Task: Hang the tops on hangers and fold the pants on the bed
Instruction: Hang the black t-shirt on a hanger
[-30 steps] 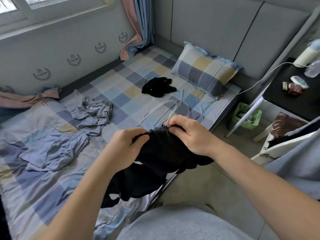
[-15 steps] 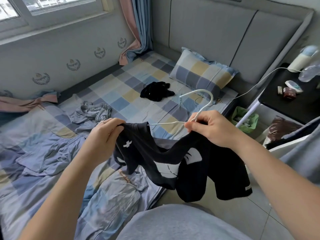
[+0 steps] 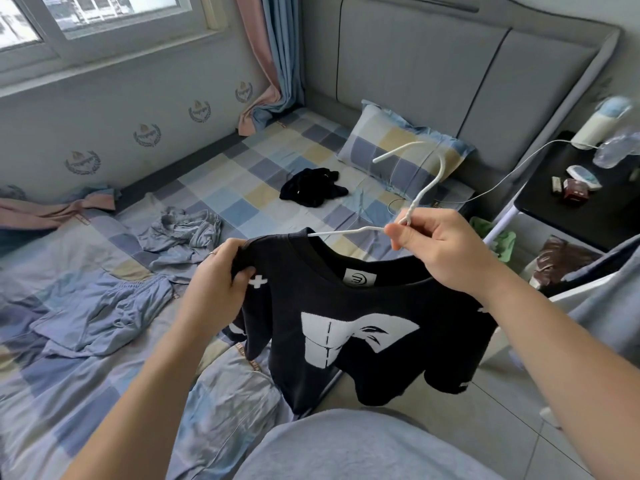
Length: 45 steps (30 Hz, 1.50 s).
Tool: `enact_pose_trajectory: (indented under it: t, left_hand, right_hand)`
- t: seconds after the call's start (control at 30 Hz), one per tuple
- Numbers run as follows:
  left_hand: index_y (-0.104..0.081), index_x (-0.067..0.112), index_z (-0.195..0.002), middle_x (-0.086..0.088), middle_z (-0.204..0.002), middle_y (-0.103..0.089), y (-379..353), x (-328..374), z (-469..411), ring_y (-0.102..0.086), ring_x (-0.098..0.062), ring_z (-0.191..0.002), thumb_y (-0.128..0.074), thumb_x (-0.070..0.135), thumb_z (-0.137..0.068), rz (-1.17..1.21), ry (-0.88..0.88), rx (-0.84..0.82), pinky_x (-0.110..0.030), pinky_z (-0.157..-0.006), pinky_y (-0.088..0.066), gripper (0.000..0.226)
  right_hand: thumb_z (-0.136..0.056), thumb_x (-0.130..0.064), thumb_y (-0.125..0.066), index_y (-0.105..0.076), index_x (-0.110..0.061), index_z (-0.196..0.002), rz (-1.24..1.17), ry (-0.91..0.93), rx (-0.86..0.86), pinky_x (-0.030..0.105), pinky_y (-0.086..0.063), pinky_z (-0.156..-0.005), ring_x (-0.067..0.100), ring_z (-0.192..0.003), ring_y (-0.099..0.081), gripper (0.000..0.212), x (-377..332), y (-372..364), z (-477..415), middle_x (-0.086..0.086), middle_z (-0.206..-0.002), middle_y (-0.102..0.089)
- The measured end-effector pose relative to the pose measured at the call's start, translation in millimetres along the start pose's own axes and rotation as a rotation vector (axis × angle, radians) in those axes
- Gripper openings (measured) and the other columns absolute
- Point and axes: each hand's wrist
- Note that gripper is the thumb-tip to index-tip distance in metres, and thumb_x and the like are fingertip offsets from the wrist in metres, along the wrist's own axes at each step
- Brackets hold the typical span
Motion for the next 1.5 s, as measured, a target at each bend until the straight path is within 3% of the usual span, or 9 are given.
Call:
enact_pose_trajectory:
  t: [0.13,0.37,0.47,0.63,0.77,0.97,1.23,1.37,1.5]
  left_hand:
    - [-0.061,0.009,-0.102,-0.001,-0.086,-0.061,2,-13,-2,-0.059,-0.027,-0.081,-0.054,-0.011,-0.090,-0.007,0.017,0.189,-0.031,-0.071,-0.041,0.024]
    - [-0.066,0.002,-0.098,-0.003,-0.095,-0.063,9,-5,-9,-0.053,-0.010,-0.087,-0.047,-0.018,-0.090,0.057,-0.128,0.281,-0.009,-0.080,-0.039,0.029]
    - [-0.065,0.003,-0.094,-0.006,-0.098,-0.063,5,-7,-13,-0.057,-0.010,-0.093,-0.045,-0.022,-0.089,0.108,-0.173,0.284,-0.017,-0.086,-0.044,0.031]
    - [-0.064,0.017,-0.097,0.001,-0.097,-0.063,9,-25,-25,-0.059,-0.016,-0.092,-0.048,-0.012,-0.091,0.145,-0.005,0.318,-0.034,-0.085,-0.049,0.034]
    - [-0.065,0.019,-0.103,0.004,-0.103,-0.062,8,-29,-33,-0.059,-0.018,-0.098,-0.051,-0.010,-0.092,0.119,0.004,0.269,-0.036,-0.089,-0.048,0.034]
    - [-0.066,0.026,-0.110,0.006,-0.115,-0.061,5,-23,-28,-0.055,-0.023,-0.117,-0.057,-0.011,-0.089,0.116,-0.064,0.107,-0.045,-0.101,-0.046,0.044]
    - [-0.068,0.025,-0.096,0.014,-0.095,-0.065,2,9,-31,-0.060,-0.001,-0.086,-0.052,0.025,-0.103,0.101,-0.033,-0.465,-0.020,-0.079,-0.043,0.018]
    - [-0.074,0.025,-0.095,0.014,-0.087,-0.073,3,3,-30,-0.066,-0.005,-0.082,-0.063,0.023,-0.098,0.223,0.070,-0.511,-0.021,-0.076,-0.048,0.012]
    - [-0.074,0.029,-0.088,0.011,-0.084,-0.071,-1,6,-26,-0.065,-0.008,-0.079,-0.071,0.018,-0.092,0.281,0.058,-0.414,-0.018,-0.073,-0.047,0.012]
  right_hand:
    - [-0.091,-0.039,-0.059,-0.064,-0.016,-0.070,0.004,-0.041,-0.025,0.021,-0.031,-0.054,0.009,-0.052,-0.034,0.032,3,8,7,-0.010,-0.053,-0.039]
    - [-0.101,-0.033,-0.056,-0.064,-0.020,-0.074,0.269,-0.268,-0.364,0.041,-0.045,-0.068,0.008,-0.055,-0.047,0.032,16,-6,12,-0.005,-0.058,-0.053]
    - [-0.103,-0.027,-0.054,-0.065,-0.015,-0.078,0.262,-0.293,-0.291,0.032,-0.046,-0.066,0.002,-0.051,-0.054,0.030,18,-19,13,-0.018,-0.050,-0.056]
    - [-0.103,-0.021,-0.054,-0.065,-0.009,-0.079,0.072,-0.172,-0.178,0.034,-0.052,-0.066,0.019,-0.050,-0.059,0.029,25,-33,24,-0.005,-0.047,-0.053]
    - [-0.102,-0.021,-0.053,-0.065,-0.008,-0.081,-0.019,-0.038,-0.075,0.023,-0.049,-0.067,0.018,-0.046,-0.058,0.028,27,-48,28,0.003,-0.046,-0.056]
    - [-0.099,-0.025,-0.055,-0.066,-0.013,-0.082,-0.051,-0.007,0.037,0.032,-0.055,-0.044,0.013,-0.041,-0.058,0.023,30,-58,30,-0.003,-0.051,-0.045]
    - [-0.098,-0.031,-0.055,-0.063,-0.028,-0.081,0.080,0.026,-0.007,0.016,-0.041,-0.045,0.010,-0.043,-0.063,0.019,37,-56,30,0.010,-0.069,-0.062]
    - [-0.097,-0.029,-0.056,-0.068,-0.009,-0.080,0.107,0.043,-0.012,0.016,-0.042,-0.044,0.010,-0.044,-0.060,0.029,41,-54,30,-0.016,-0.074,-0.063]
    - [-0.095,-0.033,-0.056,-0.064,-0.033,-0.080,0.063,-0.010,-0.018,0.011,-0.042,-0.046,0.024,-0.044,-0.057,0.017,35,-50,26,0.015,-0.067,-0.060]
Point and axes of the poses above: each hand's wrist, its own z-axis away from the middle knuckle, its own y-axis out of the back of the hand, x = y × z
